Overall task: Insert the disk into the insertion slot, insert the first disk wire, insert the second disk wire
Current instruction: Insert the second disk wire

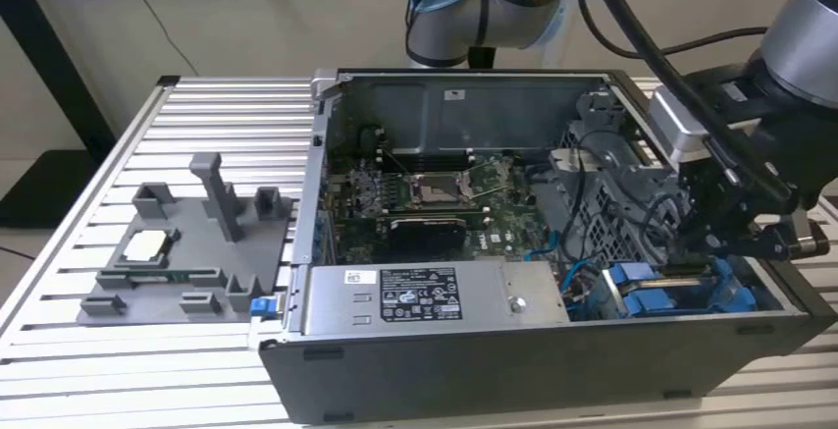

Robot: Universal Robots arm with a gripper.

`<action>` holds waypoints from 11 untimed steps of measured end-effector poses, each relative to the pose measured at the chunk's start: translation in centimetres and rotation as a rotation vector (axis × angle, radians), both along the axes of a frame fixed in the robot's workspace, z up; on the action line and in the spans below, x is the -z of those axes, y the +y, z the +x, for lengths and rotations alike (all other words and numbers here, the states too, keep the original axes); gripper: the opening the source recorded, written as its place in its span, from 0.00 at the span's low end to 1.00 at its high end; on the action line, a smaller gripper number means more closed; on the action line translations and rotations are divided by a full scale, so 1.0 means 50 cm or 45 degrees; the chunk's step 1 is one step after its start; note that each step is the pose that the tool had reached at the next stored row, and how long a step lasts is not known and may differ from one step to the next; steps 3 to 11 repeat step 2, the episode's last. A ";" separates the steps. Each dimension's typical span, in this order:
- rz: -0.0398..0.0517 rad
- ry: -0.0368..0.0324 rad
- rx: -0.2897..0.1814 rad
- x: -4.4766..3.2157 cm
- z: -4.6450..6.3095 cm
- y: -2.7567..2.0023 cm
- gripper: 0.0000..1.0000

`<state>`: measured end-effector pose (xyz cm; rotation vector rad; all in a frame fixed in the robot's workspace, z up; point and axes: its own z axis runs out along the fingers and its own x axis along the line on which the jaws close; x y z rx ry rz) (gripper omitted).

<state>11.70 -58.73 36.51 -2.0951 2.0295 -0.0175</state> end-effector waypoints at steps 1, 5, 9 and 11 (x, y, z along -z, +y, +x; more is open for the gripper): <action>0.000 0.0000 0.000 0.000 0.000 0.0000 0.24; 0.000 0.0000 0.000 0.000 0.000 0.0000 0.24; 0.000 0.0000 0.000 0.000 0.000 0.0000 0.24; 0.000 0.0000 0.000 0.000 0.000 0.0000 0.24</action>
